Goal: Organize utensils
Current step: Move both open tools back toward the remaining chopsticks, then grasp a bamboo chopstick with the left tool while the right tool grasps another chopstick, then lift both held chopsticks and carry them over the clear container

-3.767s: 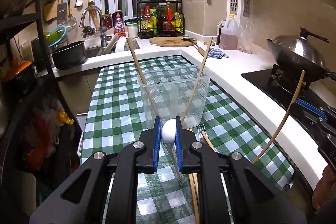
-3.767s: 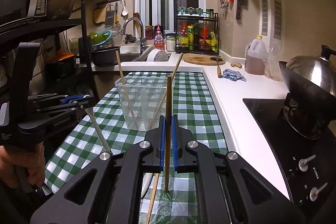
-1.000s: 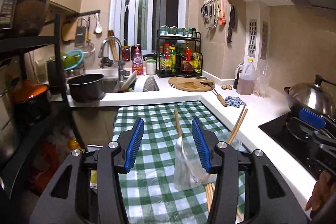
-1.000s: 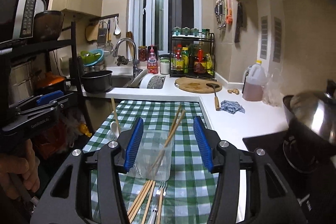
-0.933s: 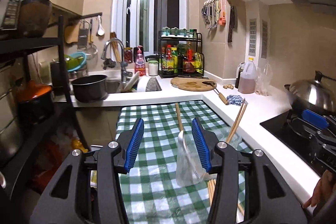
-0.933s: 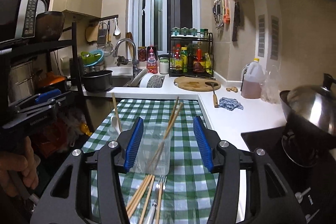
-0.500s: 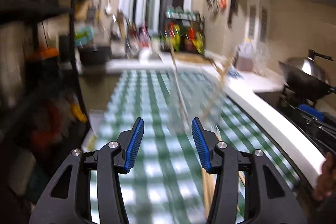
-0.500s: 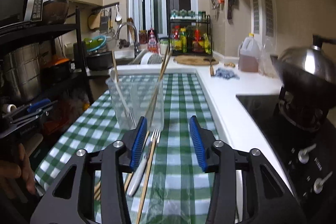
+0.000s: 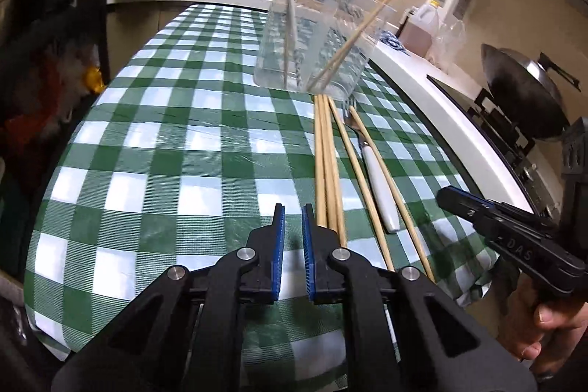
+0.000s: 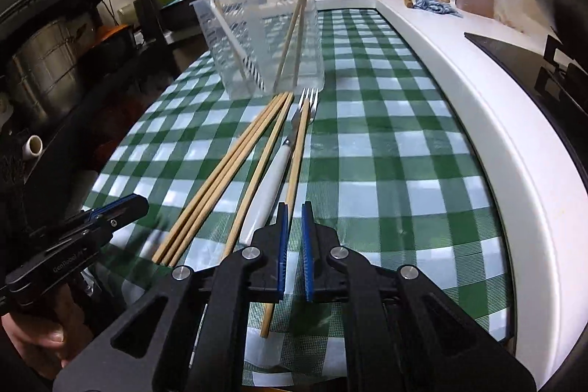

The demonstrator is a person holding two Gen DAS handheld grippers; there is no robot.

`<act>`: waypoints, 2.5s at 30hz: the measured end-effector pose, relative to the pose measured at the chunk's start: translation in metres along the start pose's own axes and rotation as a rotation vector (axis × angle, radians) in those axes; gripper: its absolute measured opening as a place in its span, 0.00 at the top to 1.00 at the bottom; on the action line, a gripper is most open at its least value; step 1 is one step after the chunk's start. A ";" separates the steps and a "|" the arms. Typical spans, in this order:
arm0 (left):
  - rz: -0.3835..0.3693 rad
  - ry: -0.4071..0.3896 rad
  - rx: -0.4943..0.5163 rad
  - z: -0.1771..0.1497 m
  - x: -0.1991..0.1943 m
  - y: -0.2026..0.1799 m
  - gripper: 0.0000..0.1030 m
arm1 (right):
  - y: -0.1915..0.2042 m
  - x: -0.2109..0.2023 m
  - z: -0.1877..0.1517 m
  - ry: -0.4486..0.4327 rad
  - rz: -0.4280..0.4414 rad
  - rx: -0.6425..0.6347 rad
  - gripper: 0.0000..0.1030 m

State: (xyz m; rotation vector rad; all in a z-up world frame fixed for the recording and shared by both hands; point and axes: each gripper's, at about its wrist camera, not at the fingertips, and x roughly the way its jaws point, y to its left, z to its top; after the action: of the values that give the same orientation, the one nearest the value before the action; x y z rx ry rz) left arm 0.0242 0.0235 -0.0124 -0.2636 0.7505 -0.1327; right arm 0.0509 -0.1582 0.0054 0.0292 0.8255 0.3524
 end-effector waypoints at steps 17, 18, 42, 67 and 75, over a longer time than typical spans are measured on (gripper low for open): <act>0.048 0.057 0.138 -0.016 0.022 -0.028 0.90 | 0.013 0.024 -0.018 0.097 -0.032 -0.068 0.89; 0.054 0.060 0.138 -0.017 0.023 -0.027 0.90 | 0.015 0.023 -0.019 0.096 -0.040 -0.076 0.90; 0.195 -0.060 0.093 -0.038 -0.007 0.004 0.93 | 0.005 0.024 -0.015 0.098 -0.085 -0.037 0.94; 0.140 -0.075 0.097 -0.041 -0.010 0.011 0.93 | 0.015 0.005 -0.047 -0.051 -0.150 -0.059 0.95; 0.145 -0.099 0.090 -0.039 -0.018 0.013 0.94 | 0.022 -0.019 -0.033 -0.091 -0.124 -0.043 0.95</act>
State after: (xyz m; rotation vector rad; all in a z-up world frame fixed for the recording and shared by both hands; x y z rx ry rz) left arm -0.0155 0.0327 -0.0315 -0.1284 0.6613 -0.0159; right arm 0.0081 -0.1474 0.0000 -0.0455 0.7259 0.2503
